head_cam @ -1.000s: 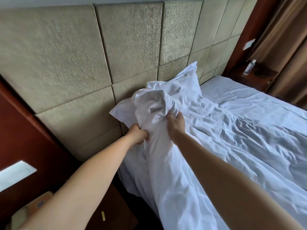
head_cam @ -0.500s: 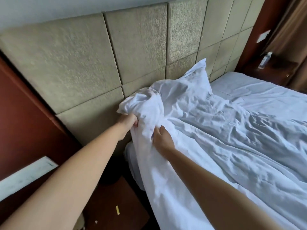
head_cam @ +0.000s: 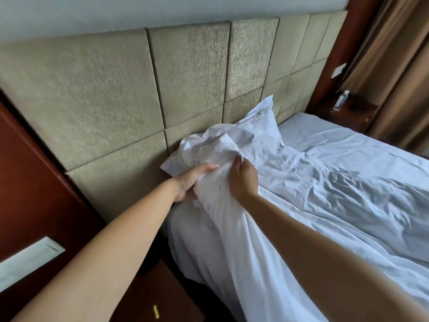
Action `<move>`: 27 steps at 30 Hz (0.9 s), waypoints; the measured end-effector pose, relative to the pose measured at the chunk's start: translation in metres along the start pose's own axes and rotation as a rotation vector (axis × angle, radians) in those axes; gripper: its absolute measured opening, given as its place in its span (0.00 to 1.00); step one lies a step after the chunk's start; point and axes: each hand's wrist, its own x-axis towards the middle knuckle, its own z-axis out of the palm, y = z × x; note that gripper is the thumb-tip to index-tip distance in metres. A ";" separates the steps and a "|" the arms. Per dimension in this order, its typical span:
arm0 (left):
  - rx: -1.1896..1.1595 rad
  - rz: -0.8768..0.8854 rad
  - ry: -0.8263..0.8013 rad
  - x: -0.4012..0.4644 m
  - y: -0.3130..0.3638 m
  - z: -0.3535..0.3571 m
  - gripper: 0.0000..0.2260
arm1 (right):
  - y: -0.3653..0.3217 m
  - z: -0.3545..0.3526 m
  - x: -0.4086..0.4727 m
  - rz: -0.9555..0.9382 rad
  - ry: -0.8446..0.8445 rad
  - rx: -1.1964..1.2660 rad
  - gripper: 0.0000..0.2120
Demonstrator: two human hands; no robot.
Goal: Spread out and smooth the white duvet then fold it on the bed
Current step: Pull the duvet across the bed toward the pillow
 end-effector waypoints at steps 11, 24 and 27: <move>0.760 0.018 -0.235 0.013 0.008 0.029 0.34 | 0.027 -0.029 0.041 0.230 0.066 0.046 0.25; 0.616 0.171 0.457 -0.002 0.140 0.008 0.32 | -0.005 -0.027 -0.006 0.013 -0.646 0.276 0.26; 0.405 0.145 0.313 0.013 0.113 0.015 0.32 | -0.003 -0.009 -0.006 0.066 -0.590 0.092 0.25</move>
